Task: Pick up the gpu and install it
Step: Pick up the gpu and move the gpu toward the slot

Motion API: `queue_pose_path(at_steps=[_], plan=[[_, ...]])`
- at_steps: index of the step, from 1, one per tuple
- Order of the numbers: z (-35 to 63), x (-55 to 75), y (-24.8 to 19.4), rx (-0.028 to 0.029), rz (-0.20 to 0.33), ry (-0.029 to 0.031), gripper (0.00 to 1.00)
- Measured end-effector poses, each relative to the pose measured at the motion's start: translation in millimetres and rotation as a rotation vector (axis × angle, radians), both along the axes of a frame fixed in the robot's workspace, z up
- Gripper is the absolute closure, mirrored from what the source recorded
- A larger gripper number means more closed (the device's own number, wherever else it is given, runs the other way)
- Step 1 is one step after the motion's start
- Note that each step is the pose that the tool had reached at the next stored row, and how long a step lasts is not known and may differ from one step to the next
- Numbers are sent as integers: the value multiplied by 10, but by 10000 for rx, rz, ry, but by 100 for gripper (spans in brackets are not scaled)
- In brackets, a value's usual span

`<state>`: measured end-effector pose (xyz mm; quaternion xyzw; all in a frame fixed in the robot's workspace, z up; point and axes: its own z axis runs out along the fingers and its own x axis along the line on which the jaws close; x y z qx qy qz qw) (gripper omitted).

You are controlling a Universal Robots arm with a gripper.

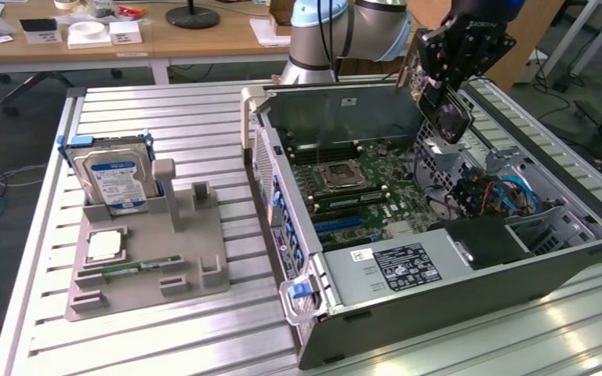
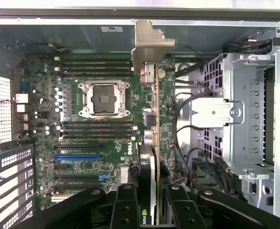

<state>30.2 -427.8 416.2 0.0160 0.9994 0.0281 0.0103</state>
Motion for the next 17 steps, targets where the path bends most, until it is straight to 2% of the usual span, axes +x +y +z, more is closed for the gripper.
queue_pose_path(at_steps=[17], plan=[[0, 30, 0, 0, 0, 0, 73]])
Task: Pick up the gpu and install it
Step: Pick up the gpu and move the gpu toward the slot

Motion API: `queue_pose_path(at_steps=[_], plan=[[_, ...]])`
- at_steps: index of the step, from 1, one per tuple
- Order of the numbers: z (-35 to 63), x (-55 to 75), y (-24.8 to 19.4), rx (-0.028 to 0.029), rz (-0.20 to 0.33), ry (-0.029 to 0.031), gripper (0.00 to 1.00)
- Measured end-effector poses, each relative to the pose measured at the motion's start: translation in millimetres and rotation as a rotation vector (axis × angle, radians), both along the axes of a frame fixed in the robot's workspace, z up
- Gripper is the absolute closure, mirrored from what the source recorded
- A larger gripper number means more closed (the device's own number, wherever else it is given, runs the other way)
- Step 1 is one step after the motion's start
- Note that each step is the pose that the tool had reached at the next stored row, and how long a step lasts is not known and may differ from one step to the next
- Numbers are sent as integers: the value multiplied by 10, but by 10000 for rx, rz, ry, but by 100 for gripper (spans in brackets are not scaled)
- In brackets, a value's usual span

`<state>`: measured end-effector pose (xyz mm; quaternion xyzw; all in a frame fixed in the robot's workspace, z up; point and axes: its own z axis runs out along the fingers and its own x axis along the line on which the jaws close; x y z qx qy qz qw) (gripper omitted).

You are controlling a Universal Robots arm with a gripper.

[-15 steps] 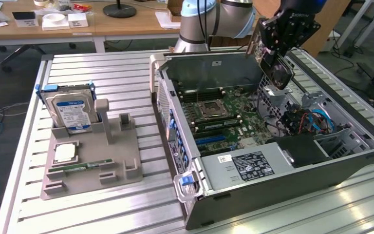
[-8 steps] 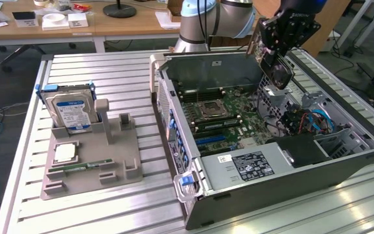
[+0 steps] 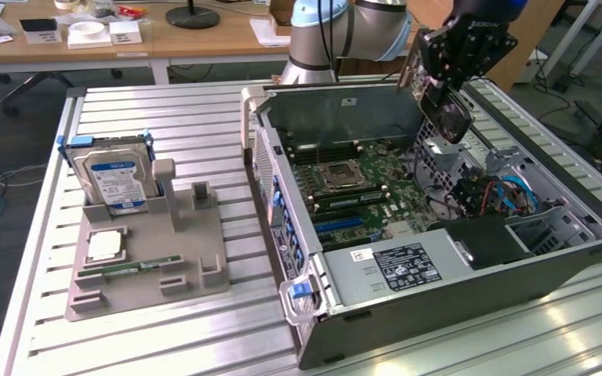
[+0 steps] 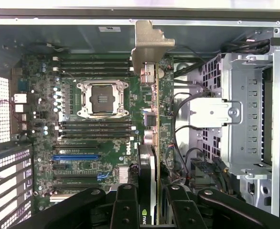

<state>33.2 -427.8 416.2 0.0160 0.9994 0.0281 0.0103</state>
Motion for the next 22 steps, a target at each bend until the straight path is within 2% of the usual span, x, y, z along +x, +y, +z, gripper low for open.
queue_pose_path(at_steps=[22], plan=[[0, 116, 0, 0, 1, 0, 73]])
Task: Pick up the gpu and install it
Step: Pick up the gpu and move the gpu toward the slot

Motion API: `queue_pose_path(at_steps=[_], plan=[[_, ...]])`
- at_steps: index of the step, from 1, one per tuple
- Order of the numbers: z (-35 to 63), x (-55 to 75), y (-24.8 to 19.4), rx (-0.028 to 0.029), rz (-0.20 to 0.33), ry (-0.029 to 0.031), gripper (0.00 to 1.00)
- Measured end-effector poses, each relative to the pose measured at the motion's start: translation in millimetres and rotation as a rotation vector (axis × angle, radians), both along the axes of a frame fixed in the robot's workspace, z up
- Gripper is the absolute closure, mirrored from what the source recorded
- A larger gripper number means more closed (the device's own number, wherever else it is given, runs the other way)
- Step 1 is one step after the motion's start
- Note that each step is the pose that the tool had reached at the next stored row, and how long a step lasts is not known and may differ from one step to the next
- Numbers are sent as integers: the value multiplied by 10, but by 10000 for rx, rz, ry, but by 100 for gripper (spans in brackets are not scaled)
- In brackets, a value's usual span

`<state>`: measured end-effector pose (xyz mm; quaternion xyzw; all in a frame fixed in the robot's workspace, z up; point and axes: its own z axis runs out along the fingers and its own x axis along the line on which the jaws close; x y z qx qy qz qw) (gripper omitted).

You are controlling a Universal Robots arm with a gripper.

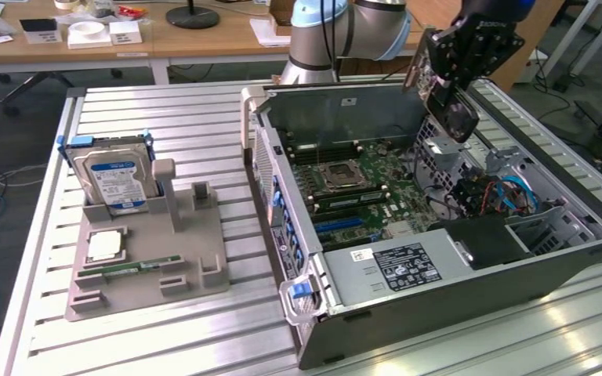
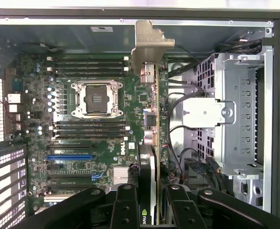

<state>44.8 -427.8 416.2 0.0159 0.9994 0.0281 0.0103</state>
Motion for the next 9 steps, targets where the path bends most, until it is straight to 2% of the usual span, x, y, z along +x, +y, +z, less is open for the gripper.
queue_pose_path(at_steps=[9], plan=[[0, 23, 0, 0, -1, 0, 73]])
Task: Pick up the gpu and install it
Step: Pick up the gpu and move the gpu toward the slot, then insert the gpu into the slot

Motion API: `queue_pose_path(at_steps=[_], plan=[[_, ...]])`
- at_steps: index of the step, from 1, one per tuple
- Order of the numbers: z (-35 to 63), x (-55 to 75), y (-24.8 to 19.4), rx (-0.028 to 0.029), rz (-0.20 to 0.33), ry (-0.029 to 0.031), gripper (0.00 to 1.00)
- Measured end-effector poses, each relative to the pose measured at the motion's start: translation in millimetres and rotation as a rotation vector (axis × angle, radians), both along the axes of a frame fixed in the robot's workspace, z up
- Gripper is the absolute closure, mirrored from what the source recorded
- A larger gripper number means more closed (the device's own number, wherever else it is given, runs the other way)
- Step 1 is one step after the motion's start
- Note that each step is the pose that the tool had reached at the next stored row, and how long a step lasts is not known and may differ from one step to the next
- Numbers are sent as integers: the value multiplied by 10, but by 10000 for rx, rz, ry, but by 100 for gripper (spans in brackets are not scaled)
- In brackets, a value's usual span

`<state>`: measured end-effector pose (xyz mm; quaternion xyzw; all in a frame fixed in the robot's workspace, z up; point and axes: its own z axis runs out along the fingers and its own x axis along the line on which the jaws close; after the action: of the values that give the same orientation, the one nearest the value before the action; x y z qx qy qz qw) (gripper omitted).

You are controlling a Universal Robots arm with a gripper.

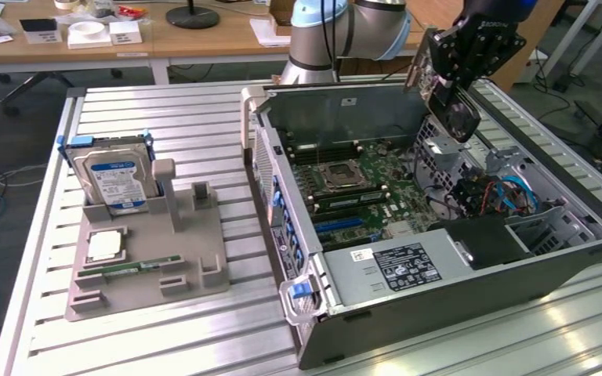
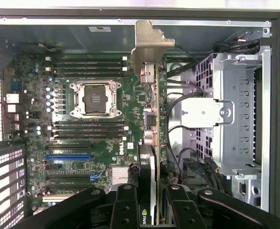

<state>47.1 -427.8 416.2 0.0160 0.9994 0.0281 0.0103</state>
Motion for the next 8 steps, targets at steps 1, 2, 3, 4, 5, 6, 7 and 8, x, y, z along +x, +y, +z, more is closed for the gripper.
queue_pose_path(at_steps=[1, 2, 3, 4, 5, 6, 7, 8], plan=[[0, 0, 0, 0, -1, 0, 73], [0, 0, 0, 0, -1, 0, 73], [0, 19, 0, 0, 1, 0, 73], [0, 19, 0, 0, 0, 0, 73], [0, 19, 0, 1, 0, 0, 73], [0, 19, 0, 0, 0, 0, 73], [0, 19, 0, 0, 0, 0, 73], [0, 19, 0, 0, 1, 0, 73]])
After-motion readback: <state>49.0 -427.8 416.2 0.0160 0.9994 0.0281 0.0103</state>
